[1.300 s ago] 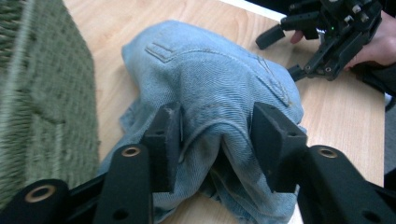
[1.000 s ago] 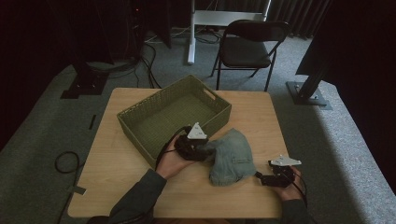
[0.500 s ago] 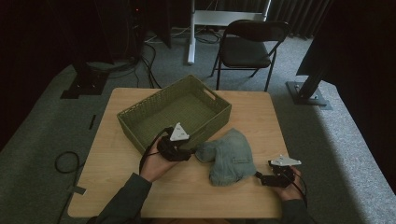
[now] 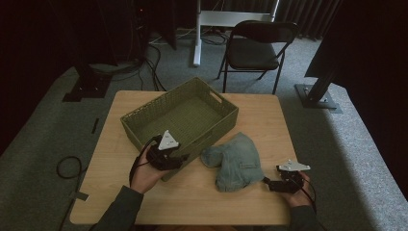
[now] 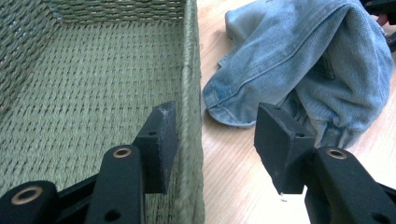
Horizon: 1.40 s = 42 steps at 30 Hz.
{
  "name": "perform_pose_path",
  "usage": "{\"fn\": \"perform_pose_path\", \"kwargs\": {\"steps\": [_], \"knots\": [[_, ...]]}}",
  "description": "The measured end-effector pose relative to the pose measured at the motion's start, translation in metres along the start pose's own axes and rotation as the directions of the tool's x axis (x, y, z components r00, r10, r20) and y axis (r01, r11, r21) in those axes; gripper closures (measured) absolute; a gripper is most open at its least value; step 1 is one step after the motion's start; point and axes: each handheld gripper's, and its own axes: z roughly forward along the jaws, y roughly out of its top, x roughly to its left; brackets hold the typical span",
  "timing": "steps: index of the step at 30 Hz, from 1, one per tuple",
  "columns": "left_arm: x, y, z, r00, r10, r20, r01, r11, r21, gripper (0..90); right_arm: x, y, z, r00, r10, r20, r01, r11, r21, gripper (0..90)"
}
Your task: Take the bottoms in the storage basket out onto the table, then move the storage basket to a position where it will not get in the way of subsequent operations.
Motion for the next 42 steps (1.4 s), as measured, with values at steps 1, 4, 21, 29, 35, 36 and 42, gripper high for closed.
{"fn": "perform_pose_path", "kwargs": {"steps": [1,4,21,29,35,36,42], "knots": [[0.001,-0.002,-0.001,1.0,-0.004,-0.004,0.004,1.0,-0.001,49.4,0.0,0.0,0.0,1.0,0.0,0.0,0.0,1.0,0.0,19.7],[0.004,-0.006,-0.005,0.9998,-0.018,-0.013,0.017,0.9998,-0.006,49.3,0.0,0.0,0.0,1.0,0.0,0.001,0.0,1.0,0.0,19.7],[0.017,-0.029,-0.032,0.9924,-0.096,-0.077,0.092,0.9944,-0.051,47.8,0.0,0.001,0.001,1.0,0.002,0.002,-0.002,1.0,0.0,19.7],[0.023,-0.046,-0.045,0.9855,-0.127,-0.112,0.124,0.9915,-0.041,46.8,0.003,0.008,0.003,0.9996,0.019,0.02,-0.02,1.0,0.015,27.0],[0.026,-0.058,-0.053,0.9771,-0.158,-0.143,0.153,0.9873,-0.045,46.5,0.004,0.019,0.0,0.9994,0.003,0.035,-0.003,1.0,-0.002,29.0],[0.026,-0.06,-0.054,0.9767,-0.162,-0.141,0.157,0.9866,-0.045,46.5,0.003,0.022,-0.001,0.9992,0.001,0.039,-0.001,1.0,-0.006,29.1],[0.023,-0.065,-0.06,0.9729,-0.185,-0.138,0.179,0.9821,-0.06,46.6,0.003,0.041,-0.002,0.9993,-0.008,0.036,0.008,1.0,-0.024,33.8]]}}
